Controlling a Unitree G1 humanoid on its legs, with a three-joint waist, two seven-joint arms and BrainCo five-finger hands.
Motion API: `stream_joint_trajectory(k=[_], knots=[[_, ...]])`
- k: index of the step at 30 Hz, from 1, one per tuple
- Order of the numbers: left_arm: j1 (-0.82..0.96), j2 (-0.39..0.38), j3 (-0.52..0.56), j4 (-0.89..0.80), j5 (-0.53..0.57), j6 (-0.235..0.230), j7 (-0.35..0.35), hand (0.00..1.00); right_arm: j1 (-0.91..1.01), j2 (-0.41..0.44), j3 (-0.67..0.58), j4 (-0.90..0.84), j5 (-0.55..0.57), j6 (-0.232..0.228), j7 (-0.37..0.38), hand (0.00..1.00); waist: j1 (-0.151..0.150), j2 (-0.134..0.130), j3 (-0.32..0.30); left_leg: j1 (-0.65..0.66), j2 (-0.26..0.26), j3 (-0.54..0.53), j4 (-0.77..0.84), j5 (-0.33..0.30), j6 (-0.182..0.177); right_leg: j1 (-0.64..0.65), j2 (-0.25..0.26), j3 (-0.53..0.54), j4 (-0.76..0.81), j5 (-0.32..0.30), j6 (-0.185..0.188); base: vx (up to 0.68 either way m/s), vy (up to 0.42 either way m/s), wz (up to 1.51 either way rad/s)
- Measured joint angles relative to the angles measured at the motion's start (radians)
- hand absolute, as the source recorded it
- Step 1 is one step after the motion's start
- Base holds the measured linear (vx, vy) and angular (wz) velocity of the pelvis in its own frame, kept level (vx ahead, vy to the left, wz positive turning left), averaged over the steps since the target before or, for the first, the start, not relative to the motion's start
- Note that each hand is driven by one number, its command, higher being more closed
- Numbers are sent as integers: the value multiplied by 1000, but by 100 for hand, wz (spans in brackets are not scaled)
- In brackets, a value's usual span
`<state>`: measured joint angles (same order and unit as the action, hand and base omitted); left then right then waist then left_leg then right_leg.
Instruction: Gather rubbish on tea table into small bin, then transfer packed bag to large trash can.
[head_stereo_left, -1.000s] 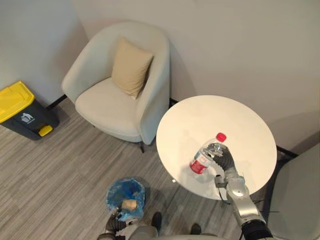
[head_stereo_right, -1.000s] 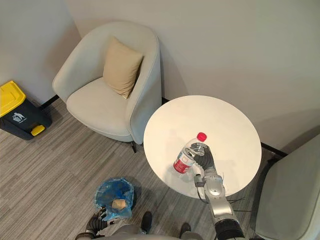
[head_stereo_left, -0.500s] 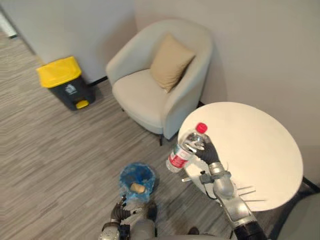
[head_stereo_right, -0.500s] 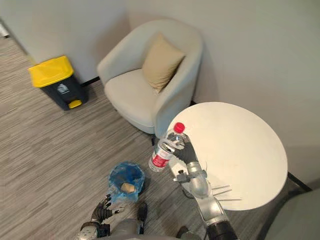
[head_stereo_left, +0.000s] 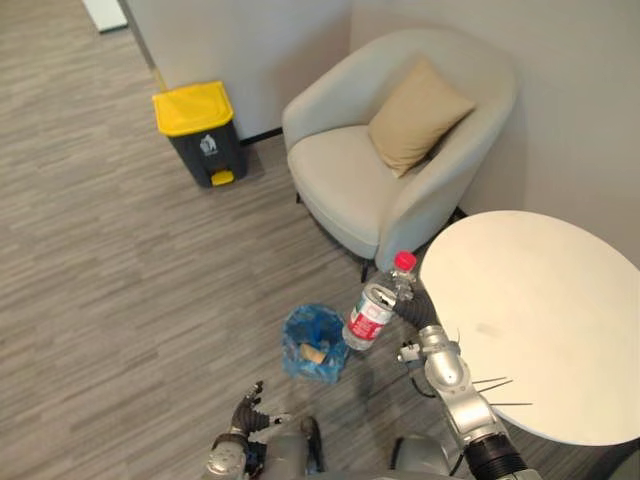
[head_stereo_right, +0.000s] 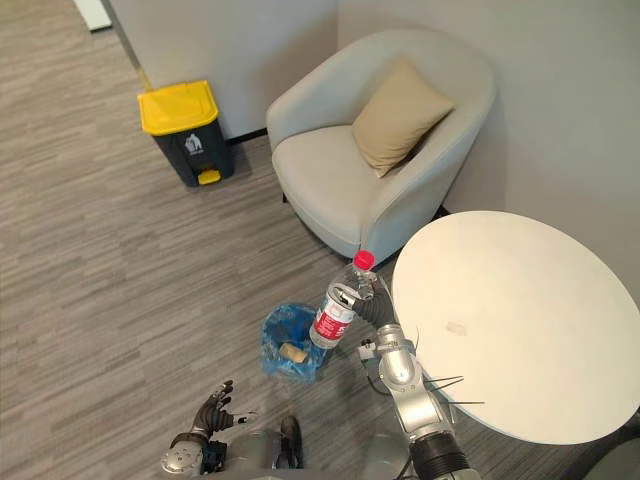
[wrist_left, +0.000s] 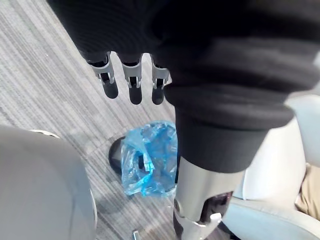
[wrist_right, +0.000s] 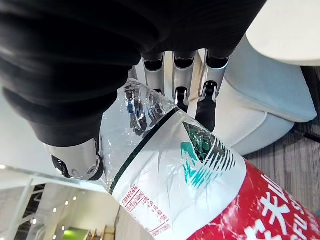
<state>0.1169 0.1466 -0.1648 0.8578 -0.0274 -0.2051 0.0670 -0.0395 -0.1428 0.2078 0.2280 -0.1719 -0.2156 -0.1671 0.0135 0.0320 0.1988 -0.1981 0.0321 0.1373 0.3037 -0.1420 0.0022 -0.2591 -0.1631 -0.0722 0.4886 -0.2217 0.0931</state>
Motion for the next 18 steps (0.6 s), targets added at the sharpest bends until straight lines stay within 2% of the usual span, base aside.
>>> stream_joint_trajectory(k=[1, 2, 3, 4, 6, 7, 10, 14, 17, 18], knots=[[-6, 5, 0, 1, -1, -2, 0, 0, 1, -5, -1, -2, 0, 0, 0, 100, -3, -16, 5, -24, -18, -21, 14, 3, -5, -20, 10, 27, -39, 4, 1, -7, -98, 109], [-20, 2, 0, 2, 0, -8, 1, 0, 0, -21, -1, -5, 0, -2, 0, 100, -6, -22, 17, -65, -38, -54, 64, 3, -8, -29, 9, 36, -36, 38, -6, -2, -126, 121], [-29, -3, 0, 3, 0, -9, 1, 0, -1, -28, -1, -4, 0, -2, 0, 100, -6, -13, 29, -89, -40, -71, 97, 0, -15, -36, 8, 26, -16, 55, -12, -8, -161, 108], [-38, -17, 3, -2, -4, -20, 1, 0, -14, -55, -1, 1, 0, -2, 0, 100, 3, 11, 55, -136, -33, -100, 140, -4, -18, -63, 10, -7, 20, 44, -19, -15, -134, 65], [-57, -20, 15, -6, -10, -40, 3, 0, -74, -74, 10, 45, 0, -3, 10, 100, 9, 32, 88, -205, -25, -130, 154, 13, -35, -121, 12, -42, 43, 43, -31, -41, -182, 49], [-76, -20, 23, -6, -11, -42, 5, 0, -123, -75, 15, 89, 0, -2, 15, 100, 7, 35, 122, -227, -11, -131, 143, 27, -52, -139, 17, -62, 44, 47, -38, -46, -176, 40], [-131, -19, 41, -4, -23, -44, 21, 0, -221, -87, 34, 169, 2, -2, 11, 100, 5, 36, 194, -269, 4, -136, 131, 57, -62, -177, 27, -85, 51, 57, -54, -96, -139, 17], [-216, -40, 41, 22, -72, -45, 53, 0, -357, -88, 37, 305, 4, 7, -43, 100, 23, 48, 214, -427, 2, -159, 194, 75, -59, -326, 24, -96, 121, 56, -62, -91, -28, 10], [-293, -84, 99, 9, -120, -52, 83, 0, -464, -90, 37, 312, 4, 21, -101, 100, 55, 54, 244, -580, -4, -165, 281, 59, -52, -472, -1, -109, 230, 32, -73, -138, 1, 22], [-301, -92, 119, 1, -120, -54, 91, 0, -487, -91, 34, 310, 4, 26, -113, 100, 55, 55, 246, -617, -4, -166, 300, 59, -52, -505, -7, -113, 255, 23, -72, -194, -36, 43]])
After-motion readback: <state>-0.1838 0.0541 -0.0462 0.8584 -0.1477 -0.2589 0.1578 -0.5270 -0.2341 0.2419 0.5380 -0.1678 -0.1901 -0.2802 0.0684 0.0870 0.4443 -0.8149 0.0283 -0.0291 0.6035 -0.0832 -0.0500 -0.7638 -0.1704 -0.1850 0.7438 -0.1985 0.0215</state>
